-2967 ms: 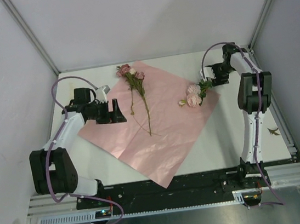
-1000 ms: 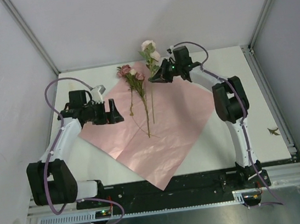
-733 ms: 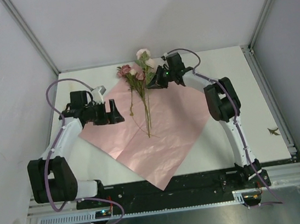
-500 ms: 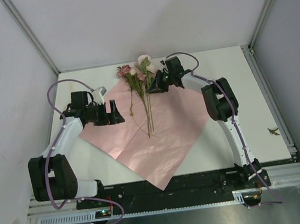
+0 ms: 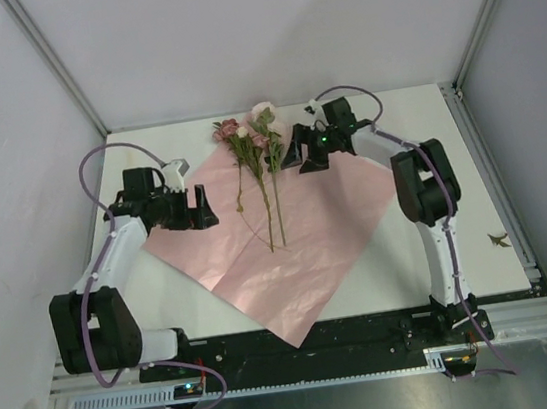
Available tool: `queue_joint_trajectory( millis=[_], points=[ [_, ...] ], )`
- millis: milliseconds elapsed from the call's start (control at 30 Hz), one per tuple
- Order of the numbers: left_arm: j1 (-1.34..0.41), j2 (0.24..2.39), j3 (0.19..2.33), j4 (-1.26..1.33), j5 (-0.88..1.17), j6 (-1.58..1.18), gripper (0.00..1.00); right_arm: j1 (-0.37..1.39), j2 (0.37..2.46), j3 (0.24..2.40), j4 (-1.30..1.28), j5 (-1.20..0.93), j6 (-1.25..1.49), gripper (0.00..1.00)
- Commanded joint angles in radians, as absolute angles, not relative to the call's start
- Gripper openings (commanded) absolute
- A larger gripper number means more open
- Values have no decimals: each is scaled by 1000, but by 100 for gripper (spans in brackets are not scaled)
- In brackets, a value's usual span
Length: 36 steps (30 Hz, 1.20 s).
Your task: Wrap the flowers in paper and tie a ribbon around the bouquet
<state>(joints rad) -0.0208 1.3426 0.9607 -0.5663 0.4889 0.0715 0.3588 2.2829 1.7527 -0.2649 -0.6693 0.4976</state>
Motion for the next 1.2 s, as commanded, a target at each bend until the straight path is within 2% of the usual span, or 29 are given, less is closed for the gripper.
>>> queue_joint_trajectory(
  millis=[0,167,367,467,700,900,1167],
  points=[
    [46,1376,987,-588,474,82,96,280,2136,1668,-318,-651,305,81],
    [53,1466,1015,-588,500,57,90,200,2160,1659,-432,-598,225,77],
    [51,1627,1044,-588,531,23,81,175,2199,1693,-570,-528,141,64],
    [49,1702,1051,-587,551,10,74,166,2203,1696,-633,-496,103,58],
    [-10,1831,1074,-589,585,-52,57,143,2193,1698,-814,-382,35,53],
    [-105,1897,1108,-587,612,-91,52,87,2206,1742,-916,-298,-22,49],
    [-147,1942,1162,-584,625,-121,53,23,2229,1801,-960,-294,-87,48]
  ],
)
